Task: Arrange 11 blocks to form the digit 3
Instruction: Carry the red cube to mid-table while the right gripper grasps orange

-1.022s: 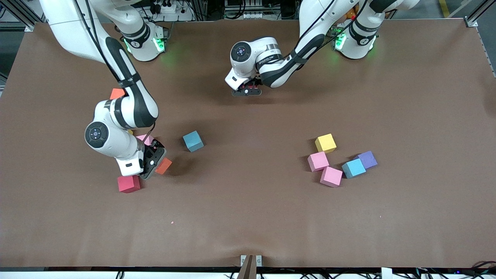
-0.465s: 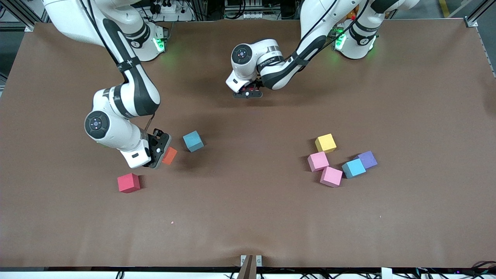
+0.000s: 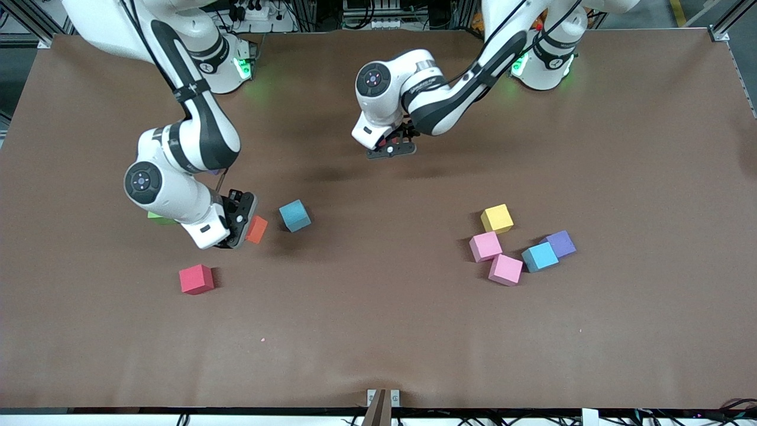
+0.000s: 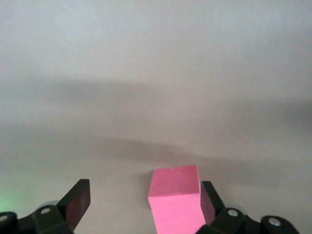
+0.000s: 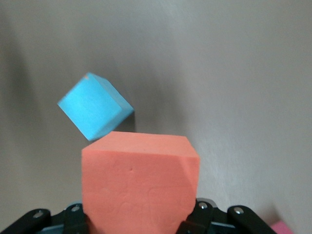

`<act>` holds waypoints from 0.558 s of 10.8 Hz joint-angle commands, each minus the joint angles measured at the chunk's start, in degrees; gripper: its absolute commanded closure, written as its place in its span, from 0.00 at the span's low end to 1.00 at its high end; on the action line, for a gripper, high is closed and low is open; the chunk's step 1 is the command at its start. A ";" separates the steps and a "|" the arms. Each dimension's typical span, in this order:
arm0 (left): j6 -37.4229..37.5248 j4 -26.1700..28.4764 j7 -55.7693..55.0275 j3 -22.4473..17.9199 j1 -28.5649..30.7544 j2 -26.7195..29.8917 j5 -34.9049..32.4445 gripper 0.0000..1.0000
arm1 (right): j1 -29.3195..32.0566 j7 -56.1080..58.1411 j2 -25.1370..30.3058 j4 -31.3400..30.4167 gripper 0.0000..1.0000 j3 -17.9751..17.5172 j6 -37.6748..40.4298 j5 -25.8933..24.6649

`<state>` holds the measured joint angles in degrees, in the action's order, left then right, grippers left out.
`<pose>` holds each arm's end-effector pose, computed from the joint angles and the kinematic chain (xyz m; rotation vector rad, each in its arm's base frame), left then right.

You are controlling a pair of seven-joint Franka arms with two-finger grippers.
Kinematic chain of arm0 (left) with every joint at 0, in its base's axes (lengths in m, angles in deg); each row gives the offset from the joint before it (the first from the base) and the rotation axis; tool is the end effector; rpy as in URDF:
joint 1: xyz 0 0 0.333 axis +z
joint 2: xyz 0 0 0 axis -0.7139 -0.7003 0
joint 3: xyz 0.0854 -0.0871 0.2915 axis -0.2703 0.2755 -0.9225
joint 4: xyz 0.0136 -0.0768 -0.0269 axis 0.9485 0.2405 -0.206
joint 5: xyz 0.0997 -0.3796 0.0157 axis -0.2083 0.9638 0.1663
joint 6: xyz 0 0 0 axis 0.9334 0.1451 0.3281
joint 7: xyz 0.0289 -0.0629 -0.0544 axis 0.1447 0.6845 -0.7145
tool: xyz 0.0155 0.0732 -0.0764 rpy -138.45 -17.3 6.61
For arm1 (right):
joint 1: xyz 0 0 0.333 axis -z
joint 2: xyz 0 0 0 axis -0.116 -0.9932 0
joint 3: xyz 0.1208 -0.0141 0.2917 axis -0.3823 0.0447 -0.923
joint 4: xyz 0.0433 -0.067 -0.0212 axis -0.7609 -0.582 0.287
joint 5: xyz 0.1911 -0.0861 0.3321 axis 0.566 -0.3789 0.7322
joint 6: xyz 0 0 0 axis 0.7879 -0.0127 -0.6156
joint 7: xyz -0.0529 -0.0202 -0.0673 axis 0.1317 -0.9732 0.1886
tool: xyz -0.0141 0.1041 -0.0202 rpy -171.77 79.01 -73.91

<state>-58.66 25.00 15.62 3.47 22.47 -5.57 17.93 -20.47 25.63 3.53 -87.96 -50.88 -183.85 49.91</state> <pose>0.3522 -0.5101 0.2903 -3.0119 -0.1889 0.2243 0.5810 0.1757 0.3011 -2.3586 -1.8351 -0.0395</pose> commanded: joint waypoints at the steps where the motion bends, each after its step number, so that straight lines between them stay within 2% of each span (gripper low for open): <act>1: 2.36 -1.94 -0.68 0.21 1.46 1.20 1.61 0.00 | 0.37 2.07 4.50 -3.69 0.59 -3.83 -0.77 0.23; 2: 2.36 -1.78 -0.76 -0.05 1.63 1.11 1.62 0.00 | 0.27 4.42 4.69 -4.31 0.59 -5.05 -1.29 -1.87; 4: 2.54 -1.42 -0.50 -0.23 6.26 1.63 1.62 0.00 | 0.27 8.99 4.69 -8.07 0.59 -6.46 -2.95 -3.82; 6: 3.07 -1.60 0.11 -0.32 11.28 1.11 1.53 0.00 | -0.25 9.63 5.47 -12.55 0.63 -13.03 -8.03 -4.09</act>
<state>-56.54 23.54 15.10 2.62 29.97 -4.35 18.43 -20.81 34.68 6.30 -95.45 -59.21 -188.04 47.11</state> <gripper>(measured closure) 0.000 0.383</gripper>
